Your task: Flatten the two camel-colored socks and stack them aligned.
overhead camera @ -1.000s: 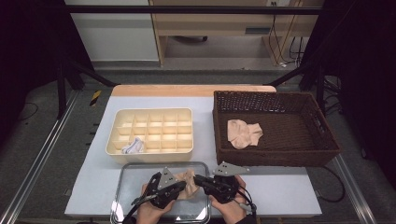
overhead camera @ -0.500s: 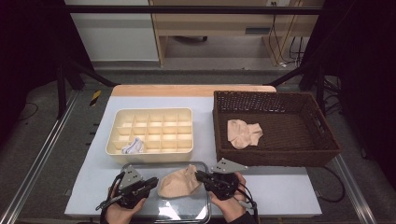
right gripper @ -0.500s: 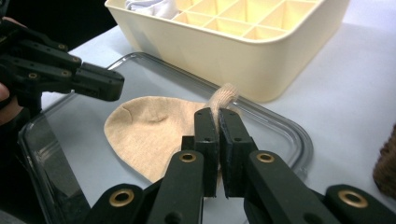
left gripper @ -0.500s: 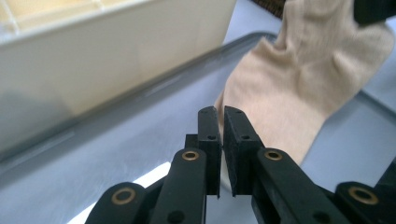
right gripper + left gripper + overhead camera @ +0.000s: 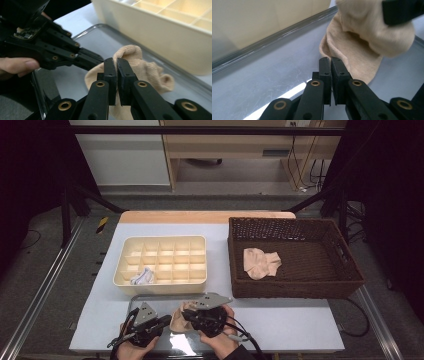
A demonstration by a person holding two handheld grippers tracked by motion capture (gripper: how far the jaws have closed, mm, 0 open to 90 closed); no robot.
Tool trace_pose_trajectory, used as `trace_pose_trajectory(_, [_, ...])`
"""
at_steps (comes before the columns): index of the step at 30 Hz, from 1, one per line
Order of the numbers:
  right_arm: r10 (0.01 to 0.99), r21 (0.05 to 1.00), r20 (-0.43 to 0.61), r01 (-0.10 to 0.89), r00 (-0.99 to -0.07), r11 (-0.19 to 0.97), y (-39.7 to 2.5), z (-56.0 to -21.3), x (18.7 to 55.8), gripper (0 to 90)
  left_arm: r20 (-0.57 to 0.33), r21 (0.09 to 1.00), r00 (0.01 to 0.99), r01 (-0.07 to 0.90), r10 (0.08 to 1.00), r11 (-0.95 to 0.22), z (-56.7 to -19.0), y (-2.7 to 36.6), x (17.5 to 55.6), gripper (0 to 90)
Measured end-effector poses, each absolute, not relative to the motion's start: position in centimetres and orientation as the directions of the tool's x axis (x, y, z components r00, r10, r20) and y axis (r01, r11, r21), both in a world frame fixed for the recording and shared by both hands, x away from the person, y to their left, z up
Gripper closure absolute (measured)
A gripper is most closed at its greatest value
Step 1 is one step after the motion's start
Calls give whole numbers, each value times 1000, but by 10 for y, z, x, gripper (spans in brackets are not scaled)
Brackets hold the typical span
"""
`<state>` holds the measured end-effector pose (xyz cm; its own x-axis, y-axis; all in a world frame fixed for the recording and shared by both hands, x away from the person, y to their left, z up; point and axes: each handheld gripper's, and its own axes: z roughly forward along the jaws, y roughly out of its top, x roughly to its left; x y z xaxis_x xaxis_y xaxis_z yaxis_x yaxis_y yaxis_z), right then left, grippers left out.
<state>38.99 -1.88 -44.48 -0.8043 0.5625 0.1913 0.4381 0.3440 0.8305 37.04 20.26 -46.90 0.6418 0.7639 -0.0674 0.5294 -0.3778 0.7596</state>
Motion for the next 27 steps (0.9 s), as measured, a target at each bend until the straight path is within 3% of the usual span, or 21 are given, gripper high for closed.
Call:
trace_pose_trajectory(9, [546, 794, 194, 457, -815, 401, 4, -470, 390, 835, -68, 770, 623, 529, 779, -356, -467, 209, 372, 865])
trace_pose_trajectory(14, [522, 795, 250, 480, -816, 370, 2, -468, 390, 690, -88, 808, 601, 509, 794, -296, -455, 218, 372, 858])
trace_pose_trajectory(17, [513, 808, 259, 475, -818, 349, -5, -462, 388, 665, -92, 818, 601, 500, 794, -284, -450, 220, 372, 858])
trace_pose_trajectory(22, [566, 841, 245, 463, -787, 280, -39, -443, 390, 707, -92, 833, 623, 476, 777, -283, -437, 217, 370, 858])
trace_pose_trajectory(27, [632, 827, 233, 492, -739, 271, -61, -449, 393, 719, -75, 831, 656, 457, 751, -316, -430, 200, 371, 841])
